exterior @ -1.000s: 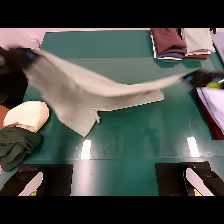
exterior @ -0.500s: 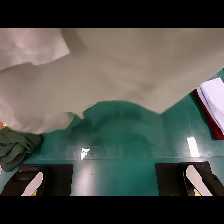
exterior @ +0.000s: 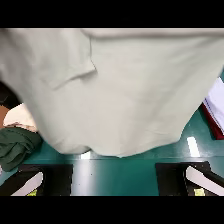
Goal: Fold the shirts.
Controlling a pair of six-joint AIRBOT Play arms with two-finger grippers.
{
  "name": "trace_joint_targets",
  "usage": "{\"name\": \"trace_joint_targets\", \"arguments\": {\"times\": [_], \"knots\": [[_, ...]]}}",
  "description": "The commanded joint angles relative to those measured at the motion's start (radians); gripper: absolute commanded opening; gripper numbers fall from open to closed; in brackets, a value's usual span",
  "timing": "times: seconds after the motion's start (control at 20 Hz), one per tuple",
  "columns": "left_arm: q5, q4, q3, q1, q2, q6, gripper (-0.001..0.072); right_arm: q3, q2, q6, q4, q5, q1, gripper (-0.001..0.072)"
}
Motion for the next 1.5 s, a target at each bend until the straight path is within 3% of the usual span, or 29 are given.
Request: {"name": "trace_joint_targets", "arguments": {"times": [0.0, 0.2, 0.4, 0.75, 1.05, 1.1, 1.15, 1.2, 1.45], "knots": [[-0.021, -0.01, -0.134, -0.005, -0.232, 0.026, 0.0021, -0.123, -0.169, 0.016, -0.196, 0.004, 0.128, 0.0017], [0.086, -0.02, -0.146, -0.005, -0.502, 0.082, 0.0021, -0.161, -0.396, 0.018, -0.202, -0.074, 0.177, 0.0017], [0.207, -0.038, -0.146, -0.001, -0.588, 0.132, 0.0022, -0.095, -0.531, 0.025, -0.193, -0.157, 0.183, 0.0018], [0.05, 0.081, -0.173, 0.018, -0.588, 0.132, 0.0022, -0.065, -0.534, 0.022, -0.196, -0.069, 0.183, 0.0017], [0.06, 0.093, -0.317, 0.018, -0.588, 0.129, 0.0026, -0.316, -0.452, 0.026, -0.193, -0.196, 0.214, 0.0023], [0.058, 0.097, -0.317, 0.018, -0.588, 0.126, 0.0169, -0.336, -0.441, 0.026, -0.193, -0.209, 0.216, 0.0145], [0.055, 0.096, -0.317, 0.021, -0.584, 0.108, 0.046, -0.342, -0.433, 0.036, -0.193, -0.216, 0.224, 0.0347], [0.038, 0.099, -0.317, 0.028, -0.575, 0.084, 0.0496, -0.342, -0.42, 0.04, -0.194, -0.214, 0.224, 0.0384], [-0.075, 0.249, -0.431, 0.042, -0.368, 0.068, 0.0498, -0.433, -0.255, 0.039, -0.193, -0.151, 0.194, 0.0383]]}}
